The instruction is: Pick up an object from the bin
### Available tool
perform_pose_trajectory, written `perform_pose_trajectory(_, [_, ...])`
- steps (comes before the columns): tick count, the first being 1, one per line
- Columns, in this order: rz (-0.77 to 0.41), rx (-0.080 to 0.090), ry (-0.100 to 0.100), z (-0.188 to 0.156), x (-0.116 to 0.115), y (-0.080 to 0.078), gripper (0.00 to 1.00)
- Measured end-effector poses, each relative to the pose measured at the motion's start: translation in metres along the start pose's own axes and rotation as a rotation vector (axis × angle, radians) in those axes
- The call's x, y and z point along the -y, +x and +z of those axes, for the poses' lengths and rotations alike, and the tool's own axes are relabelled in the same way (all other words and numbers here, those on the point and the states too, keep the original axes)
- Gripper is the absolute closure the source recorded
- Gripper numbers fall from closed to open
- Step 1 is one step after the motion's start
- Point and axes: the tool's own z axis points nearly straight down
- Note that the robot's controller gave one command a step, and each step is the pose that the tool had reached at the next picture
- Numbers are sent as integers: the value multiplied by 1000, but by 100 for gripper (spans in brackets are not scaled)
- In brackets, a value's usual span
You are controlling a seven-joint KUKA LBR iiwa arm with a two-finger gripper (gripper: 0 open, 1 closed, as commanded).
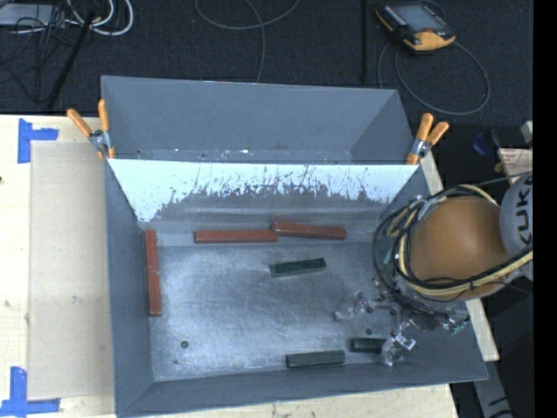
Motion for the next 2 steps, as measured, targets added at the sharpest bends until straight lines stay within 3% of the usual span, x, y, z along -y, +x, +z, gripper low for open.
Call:
perform_pose_trajectory(1, [-27,9,7,1,-2,5,0])
perform_pose_trajectory(2, [-148,8,2,8,23,27,100])
